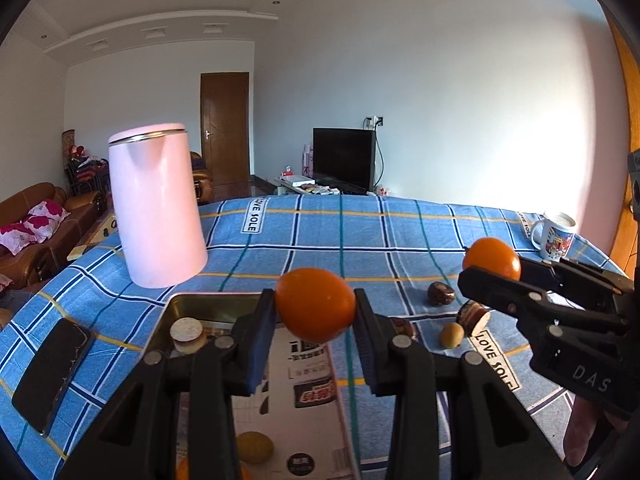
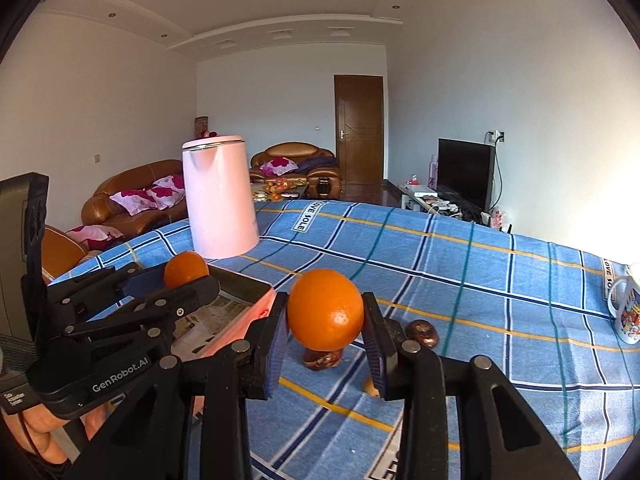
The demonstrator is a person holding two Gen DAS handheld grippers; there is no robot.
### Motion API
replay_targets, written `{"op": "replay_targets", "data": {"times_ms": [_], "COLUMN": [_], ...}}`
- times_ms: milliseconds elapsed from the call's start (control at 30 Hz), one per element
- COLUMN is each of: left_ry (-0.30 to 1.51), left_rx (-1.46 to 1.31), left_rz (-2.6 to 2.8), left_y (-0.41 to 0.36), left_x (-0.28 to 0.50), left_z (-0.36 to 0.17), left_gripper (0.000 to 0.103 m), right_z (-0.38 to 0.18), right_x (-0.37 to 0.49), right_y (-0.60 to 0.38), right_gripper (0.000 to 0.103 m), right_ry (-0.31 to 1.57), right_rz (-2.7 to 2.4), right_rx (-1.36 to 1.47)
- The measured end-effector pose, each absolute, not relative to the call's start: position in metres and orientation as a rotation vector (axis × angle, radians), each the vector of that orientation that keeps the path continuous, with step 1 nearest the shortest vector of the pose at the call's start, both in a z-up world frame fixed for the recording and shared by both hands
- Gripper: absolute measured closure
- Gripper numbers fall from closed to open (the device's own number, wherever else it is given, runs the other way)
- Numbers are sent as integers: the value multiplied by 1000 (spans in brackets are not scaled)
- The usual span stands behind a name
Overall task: Organize fruits
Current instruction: 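Carry the orange over the tin with the left tool while the right tool carries its orange there, then open the left tool to drop its orange into the tin while the right tool drops its orange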
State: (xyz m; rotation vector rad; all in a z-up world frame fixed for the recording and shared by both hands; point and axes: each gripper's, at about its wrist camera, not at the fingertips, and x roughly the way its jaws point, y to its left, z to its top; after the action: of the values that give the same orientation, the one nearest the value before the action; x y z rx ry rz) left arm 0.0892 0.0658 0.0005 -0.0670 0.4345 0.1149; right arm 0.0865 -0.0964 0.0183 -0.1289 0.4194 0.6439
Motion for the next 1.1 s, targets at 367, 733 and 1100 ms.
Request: {"op": "replay_targets", "data": {"times_ms": [367,733,1100], "left_ry": [517,574,548], "left_rx": [-160,-182,-176], "left_rz": [168,206,213], "left_y": [132,164,156], "left_x": [97,102,94], "left_z": [-4,-18,-9], "left_gripper": [64,64,46], "right_z": [3,-27,-42], "right_x": [92,94,96], "right_y": [-17,40,50], "right_gripper": [66,66,51], "right_ry": [491,596,681], "right_rz": [756,820,849], "right_rx": [-197,-280,-321]}}
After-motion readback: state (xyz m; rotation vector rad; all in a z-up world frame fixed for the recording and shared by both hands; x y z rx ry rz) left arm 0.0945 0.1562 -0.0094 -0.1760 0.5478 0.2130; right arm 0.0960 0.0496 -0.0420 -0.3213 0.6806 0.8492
